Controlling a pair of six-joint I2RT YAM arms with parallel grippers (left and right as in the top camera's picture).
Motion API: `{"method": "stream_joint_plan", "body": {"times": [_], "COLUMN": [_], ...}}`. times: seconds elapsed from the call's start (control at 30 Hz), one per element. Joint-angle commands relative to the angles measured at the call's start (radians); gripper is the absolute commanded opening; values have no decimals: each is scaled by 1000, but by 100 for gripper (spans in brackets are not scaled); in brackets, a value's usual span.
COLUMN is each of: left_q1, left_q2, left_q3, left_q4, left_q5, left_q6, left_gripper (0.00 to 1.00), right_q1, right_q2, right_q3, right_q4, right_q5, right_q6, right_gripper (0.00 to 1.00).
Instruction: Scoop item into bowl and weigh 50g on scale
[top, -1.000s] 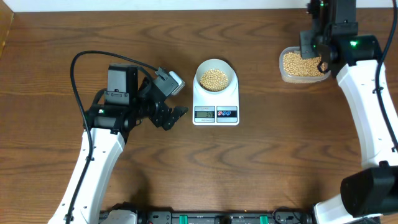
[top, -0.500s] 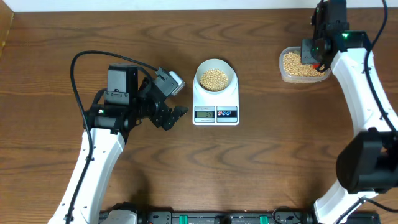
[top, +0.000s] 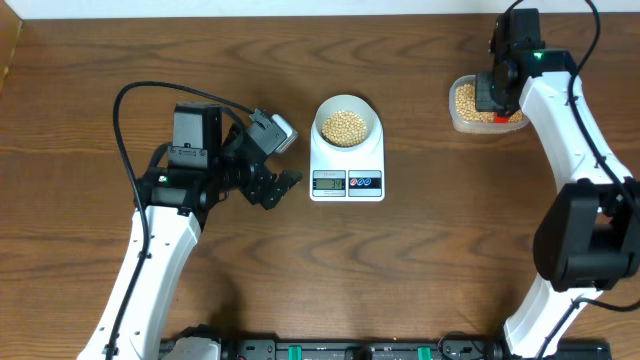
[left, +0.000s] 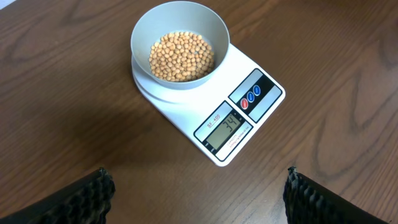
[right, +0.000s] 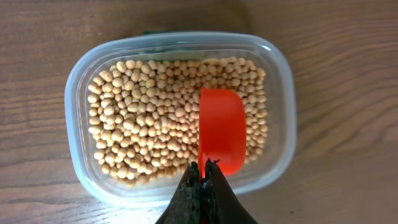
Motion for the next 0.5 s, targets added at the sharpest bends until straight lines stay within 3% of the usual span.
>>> {"method": "stream_joint_plan", "body": {"times": [0.0, 0.47], "left_q1": [-1, -1], "left_q2": [-2, -2], "left_q3": [-7, -7], "left_q4": [-2, -2], "left_q5": [13, 13], "left_q6": [-13, -13], "left_gripper": [89, 89], "right_q1": [-5, -132], "right_q2": [11, 11], "right_q3": [-2, -2], "right_q4": [11, 32], "right_q5": [-43, -438], "right_q6": [19, 19], "right_gripper": [1, 1]}}
